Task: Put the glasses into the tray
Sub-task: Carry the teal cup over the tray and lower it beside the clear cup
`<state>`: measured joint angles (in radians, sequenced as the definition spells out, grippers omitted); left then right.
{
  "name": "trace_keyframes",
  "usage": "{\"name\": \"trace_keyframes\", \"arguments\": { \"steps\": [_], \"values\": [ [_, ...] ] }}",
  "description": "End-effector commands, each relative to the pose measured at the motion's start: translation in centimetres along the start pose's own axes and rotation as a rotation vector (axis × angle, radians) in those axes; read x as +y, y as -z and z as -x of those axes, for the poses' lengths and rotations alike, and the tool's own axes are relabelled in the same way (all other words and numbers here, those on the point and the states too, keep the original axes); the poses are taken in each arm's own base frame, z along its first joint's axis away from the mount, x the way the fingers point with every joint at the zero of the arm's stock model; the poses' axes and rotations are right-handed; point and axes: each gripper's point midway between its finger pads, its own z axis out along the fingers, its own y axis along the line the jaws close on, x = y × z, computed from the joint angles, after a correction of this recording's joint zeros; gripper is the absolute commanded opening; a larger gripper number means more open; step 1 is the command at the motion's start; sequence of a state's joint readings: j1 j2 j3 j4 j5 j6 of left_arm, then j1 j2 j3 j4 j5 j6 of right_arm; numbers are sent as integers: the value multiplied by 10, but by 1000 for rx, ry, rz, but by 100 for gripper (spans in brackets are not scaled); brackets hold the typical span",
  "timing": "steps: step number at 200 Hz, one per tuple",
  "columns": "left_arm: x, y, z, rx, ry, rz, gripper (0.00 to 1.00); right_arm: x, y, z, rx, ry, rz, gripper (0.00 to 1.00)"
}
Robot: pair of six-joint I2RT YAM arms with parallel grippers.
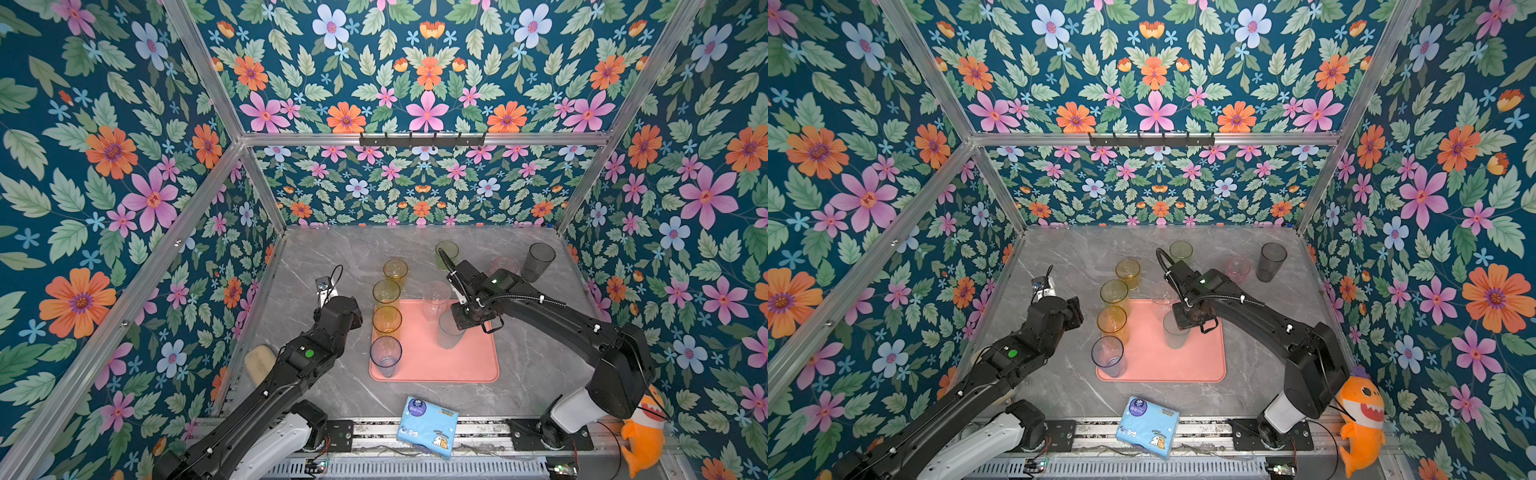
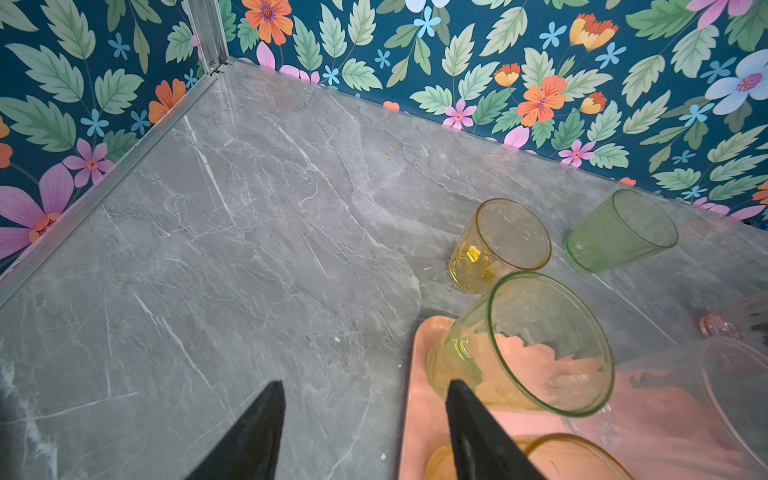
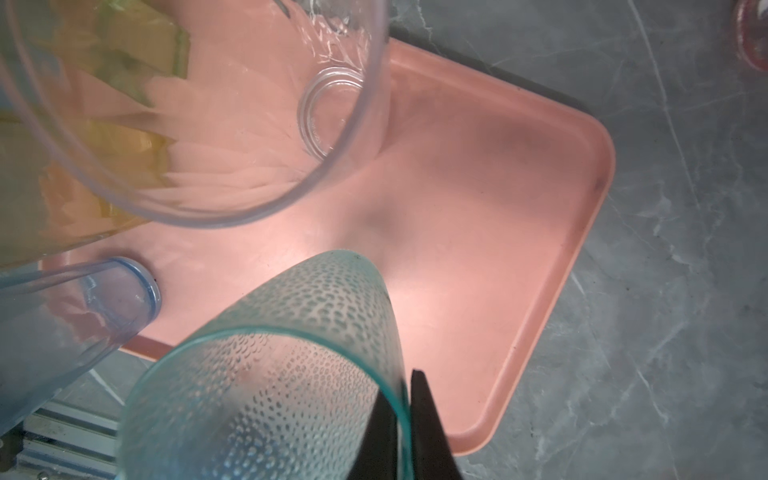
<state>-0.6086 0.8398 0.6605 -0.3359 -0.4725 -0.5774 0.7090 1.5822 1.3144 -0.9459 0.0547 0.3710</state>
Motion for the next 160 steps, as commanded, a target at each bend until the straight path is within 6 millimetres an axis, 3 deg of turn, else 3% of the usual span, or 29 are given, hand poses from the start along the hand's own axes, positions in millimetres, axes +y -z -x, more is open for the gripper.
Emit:
{"name": "trace_keyframes", "arguments": {
  "steps": [1,77,160],
  "values": [
    [-1,-1,1,-5,16,-4,64,4,-4,3,-4,-4,-7,0],
    [-2,-2,-1,4,18,-5,65,21,-11,4,-31,3,17,0],
    [-3,-1,-1,5,27,-11,65,26,-14,8,-53,13,13,0]
  ]
}}
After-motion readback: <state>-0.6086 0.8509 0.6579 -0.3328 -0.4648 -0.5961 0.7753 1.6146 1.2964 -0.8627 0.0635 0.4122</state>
